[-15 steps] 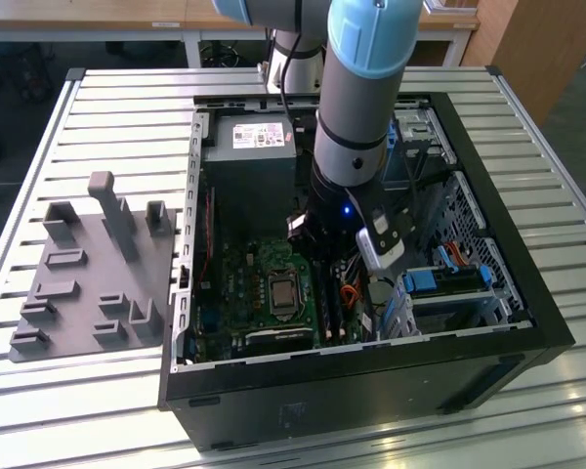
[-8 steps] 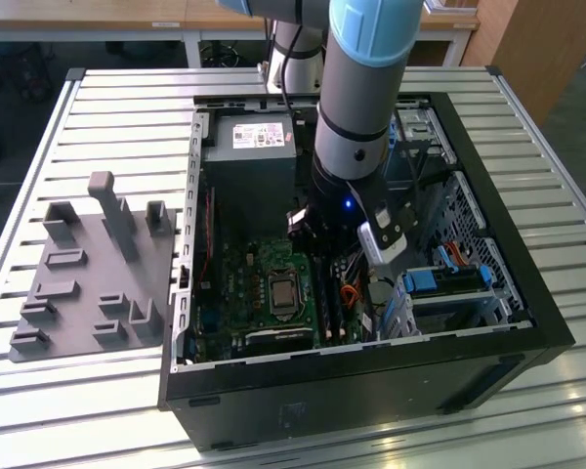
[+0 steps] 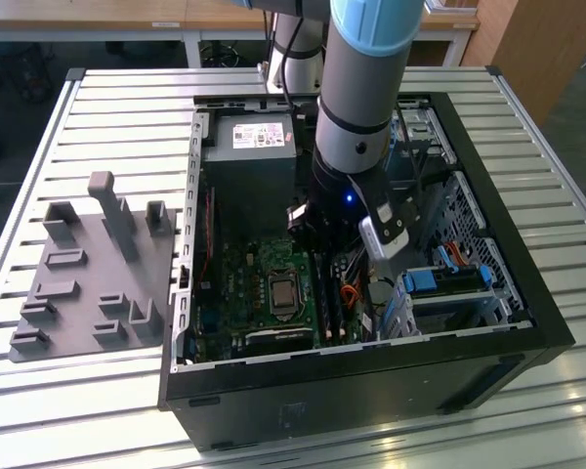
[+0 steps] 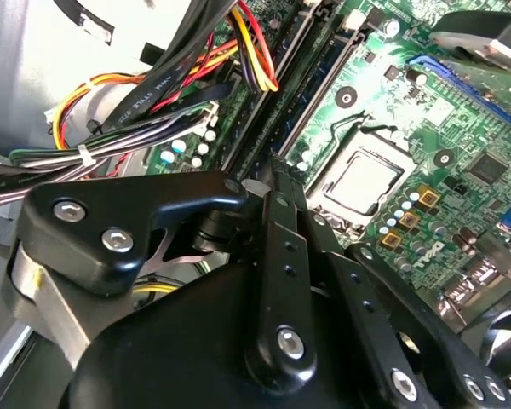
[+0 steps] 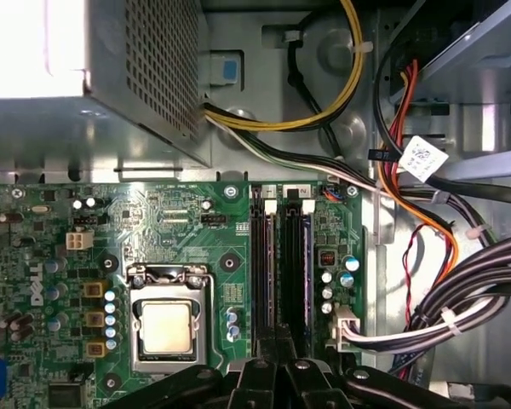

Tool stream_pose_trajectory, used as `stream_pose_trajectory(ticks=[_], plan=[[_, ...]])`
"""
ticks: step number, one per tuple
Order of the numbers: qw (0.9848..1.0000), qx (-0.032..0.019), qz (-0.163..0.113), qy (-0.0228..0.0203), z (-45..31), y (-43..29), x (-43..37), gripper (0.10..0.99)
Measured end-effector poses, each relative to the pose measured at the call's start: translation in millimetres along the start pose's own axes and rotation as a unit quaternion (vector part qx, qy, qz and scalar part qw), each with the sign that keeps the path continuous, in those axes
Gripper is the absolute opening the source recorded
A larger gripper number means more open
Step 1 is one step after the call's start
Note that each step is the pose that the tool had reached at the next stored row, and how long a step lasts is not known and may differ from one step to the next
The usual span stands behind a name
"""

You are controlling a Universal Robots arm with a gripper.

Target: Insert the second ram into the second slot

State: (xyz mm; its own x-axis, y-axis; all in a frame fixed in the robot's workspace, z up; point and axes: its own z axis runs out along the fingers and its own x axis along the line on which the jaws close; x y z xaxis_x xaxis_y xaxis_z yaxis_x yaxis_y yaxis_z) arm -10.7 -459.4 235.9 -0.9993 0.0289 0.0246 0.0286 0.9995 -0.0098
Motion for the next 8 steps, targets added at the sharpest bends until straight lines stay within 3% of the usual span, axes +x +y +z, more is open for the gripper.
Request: stream_pose_trajectory(ticks=[8], plan=[[1.0000, -0.0001, 0.000, 0.0000, -6.5, 0.0, 0.1, 0.106]])
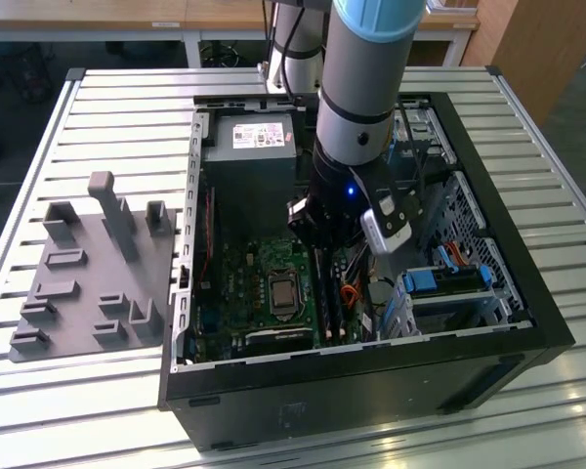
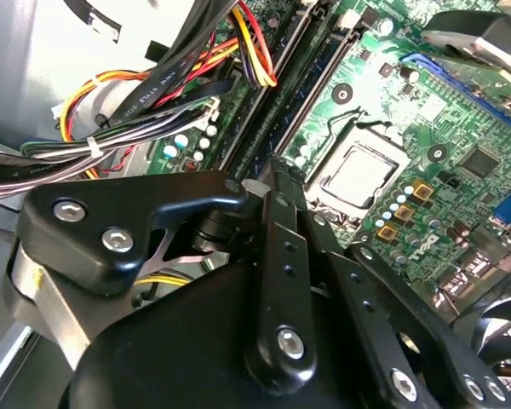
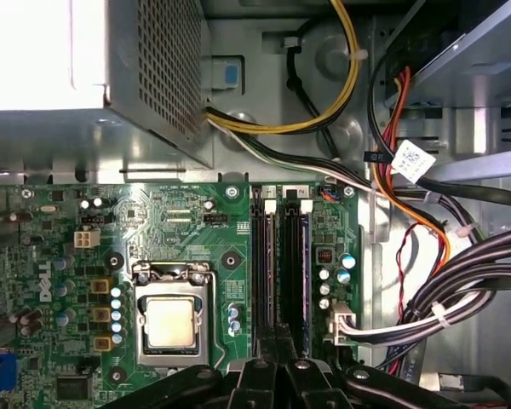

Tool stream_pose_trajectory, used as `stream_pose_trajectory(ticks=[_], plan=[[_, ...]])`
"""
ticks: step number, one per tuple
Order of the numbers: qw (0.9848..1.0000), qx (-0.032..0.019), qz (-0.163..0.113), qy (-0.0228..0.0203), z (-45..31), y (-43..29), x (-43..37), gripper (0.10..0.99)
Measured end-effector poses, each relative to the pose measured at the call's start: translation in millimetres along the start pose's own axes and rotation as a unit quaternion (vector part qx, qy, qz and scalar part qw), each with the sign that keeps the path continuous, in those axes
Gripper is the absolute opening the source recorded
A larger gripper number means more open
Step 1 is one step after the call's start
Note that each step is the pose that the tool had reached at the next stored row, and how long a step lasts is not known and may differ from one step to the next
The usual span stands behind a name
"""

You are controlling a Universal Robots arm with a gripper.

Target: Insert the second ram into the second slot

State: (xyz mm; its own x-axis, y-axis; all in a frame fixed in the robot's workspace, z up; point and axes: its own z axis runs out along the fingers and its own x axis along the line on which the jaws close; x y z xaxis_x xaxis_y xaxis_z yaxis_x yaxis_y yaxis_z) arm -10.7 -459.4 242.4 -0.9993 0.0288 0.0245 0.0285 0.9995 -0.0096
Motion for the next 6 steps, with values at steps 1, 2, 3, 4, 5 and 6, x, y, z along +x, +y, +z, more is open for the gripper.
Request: stream_pose_trajectory(ticks=[1, 2, 3, 4, 5, 6], plan=[[1.0000, 0.0000, 0.000, 0.0000, 0.0, 0.0, 0.0, 0.106], [1.0000, 0.0000, 0.000, 0.0000, 0.0, 0.0, 0.0, 0.106], [1.0000, 0.0000, 0.000, 0.0000, -0.1, 0.0, 0.0, 0.106], [1.0000, 0.0001, 0.000, 0.0000, -0.1, -0.1, 0.0, 0.106], [1.0000, 0.0001, 0.000, 0.0000, -0.2, -0.1, 0.0, 0.106], [1.0000, 0.0001, 0.000, 0.0000, -0.2, 0.0, 0.0, 0.106]])
